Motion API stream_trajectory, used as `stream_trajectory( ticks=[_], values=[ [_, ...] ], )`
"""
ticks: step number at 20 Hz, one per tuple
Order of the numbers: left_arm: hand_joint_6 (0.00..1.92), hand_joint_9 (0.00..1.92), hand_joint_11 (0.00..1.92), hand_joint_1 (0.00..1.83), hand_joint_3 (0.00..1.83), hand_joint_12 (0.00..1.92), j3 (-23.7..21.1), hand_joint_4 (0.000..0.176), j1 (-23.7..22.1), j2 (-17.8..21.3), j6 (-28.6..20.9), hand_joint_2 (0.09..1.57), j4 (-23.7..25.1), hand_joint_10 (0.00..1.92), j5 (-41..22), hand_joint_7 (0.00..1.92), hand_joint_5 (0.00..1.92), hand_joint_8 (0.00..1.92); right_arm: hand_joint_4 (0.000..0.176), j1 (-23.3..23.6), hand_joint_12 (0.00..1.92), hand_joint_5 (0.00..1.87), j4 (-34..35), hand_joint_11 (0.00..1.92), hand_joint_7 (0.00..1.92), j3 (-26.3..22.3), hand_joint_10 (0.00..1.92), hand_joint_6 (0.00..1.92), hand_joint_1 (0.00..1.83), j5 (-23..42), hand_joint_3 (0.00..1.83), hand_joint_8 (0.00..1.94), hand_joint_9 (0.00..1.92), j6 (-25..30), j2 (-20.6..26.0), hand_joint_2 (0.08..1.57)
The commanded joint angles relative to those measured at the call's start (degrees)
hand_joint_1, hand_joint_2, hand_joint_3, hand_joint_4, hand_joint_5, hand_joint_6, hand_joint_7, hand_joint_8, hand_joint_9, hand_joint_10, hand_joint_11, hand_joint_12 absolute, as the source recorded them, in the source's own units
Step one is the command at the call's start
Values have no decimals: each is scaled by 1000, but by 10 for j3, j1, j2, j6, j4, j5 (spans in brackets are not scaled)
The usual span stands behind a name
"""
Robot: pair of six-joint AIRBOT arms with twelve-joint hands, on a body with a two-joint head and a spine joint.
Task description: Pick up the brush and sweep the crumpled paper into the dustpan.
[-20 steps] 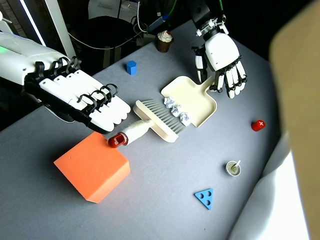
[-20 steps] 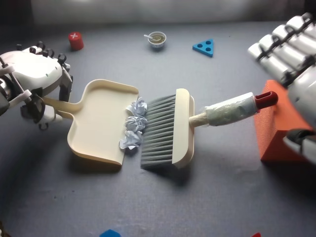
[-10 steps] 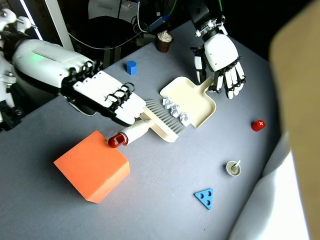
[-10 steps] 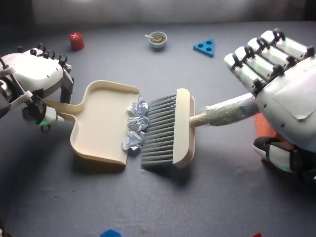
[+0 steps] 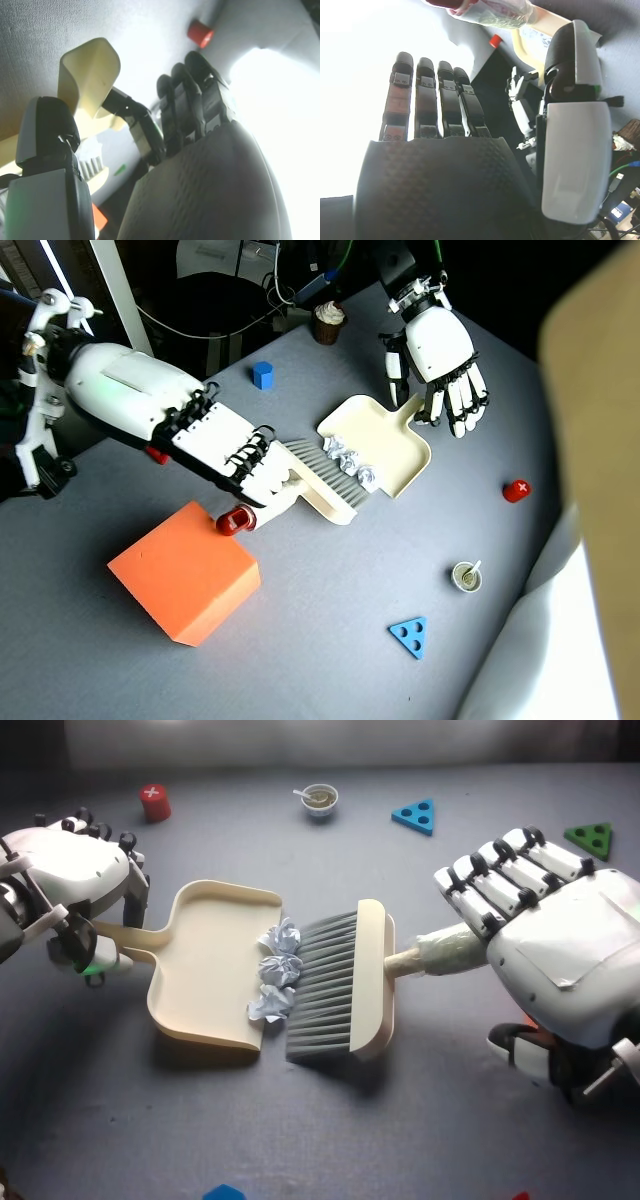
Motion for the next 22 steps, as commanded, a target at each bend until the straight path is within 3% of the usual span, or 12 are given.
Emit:
stream_trajectory(
  ticks=[1,5,7,9,10,11,12,17,18,19,21,22],
  values=[
    [1121,227,0,1027,2,627,0,55,-4,5,3,1161,16,2,-53,298,891,3,0,1,6,111,-52,181,144,5,0,0,872,-53,6,0,158,1,-1,975],
    [1047,244,0,1057,0,662,-1,28,0,6,3,1139,16,3,-53,313,939,2,0,2,1,151,-65,171,163,47,0,9,983,-55,0,2,165,11,-38,948],
    [1043,230,0,1068,0,618,-2,1,0,7,3,1138,15,3,-53,310,941,0,0,2,6,132,-68,182,164,65,2,0,946,-57,1,2,169,18,-52,954],
    [1046,229,0,1069,0,625,-3,0,0,7,3,1139,13,2,-55,303,939,0,0,2,16,148,-68,208,179,85,6,6,962,-56,0,6,183,21,-67,947],
    [1080,218,0,1048,3,610,-3,30,0,7,3,1148,13,3,-56,280,918,5,0,2,7,123,-66,188,161,89,0,0,965,-54,3,0,161,25,-69,958],
    [1068,238,0,1062,0,658,-3,1,0,7,3,1146,13,6,-56,303,926,8,0,2,12,130,-66,200,163,95,4,4,974,-53,3,2,166,29,-73,959],
    [1079,225,0,1072,1,624,-4,0,0,7,3,1150,13,4,-57,301,918,4,0,2,16,127,-67,211,154,102,4,3,951,-52,2,0,169,30,-80,958],
    [1060,210,0,1065,0,614,-5,0,0,6,3,1144,12,0,-57,281,931,0,0,2,28,136,-74,245,177,150,11,7,961,-39,0,10,192,37,-121,944],
    [1087,200,0,1048,2,595,-5,24,0,6,3,1152,12,1,-57,268,913,3,0,2,18,111,-79,222,157,158,2,1,941,-36,0,1,173,40,-128,953],
    [1077,200,0,1049,0,597,-5,27,1,6,3,1149,12,1,-57,271,920,4,0,2,14,111,-79,216,151,165,0,2,922,-32,5,0,168,41,-133,965],
    [1085,222,0,1053,1,648,-7,13,1,6,3,1151,11,7,-57,292,915,7,0,-1,8,106,-80,201,156,180,2,3,941,-26,3,3,169,42,-142,965],
    [1089,225,0,1049,1,621,-7,21,1,6,3,1152,11,6,-57,298,913,6,0,-2,3,106,-82,191,161,186,3,3,964,-25,8,4,171,45,-145,980]
  ],
)
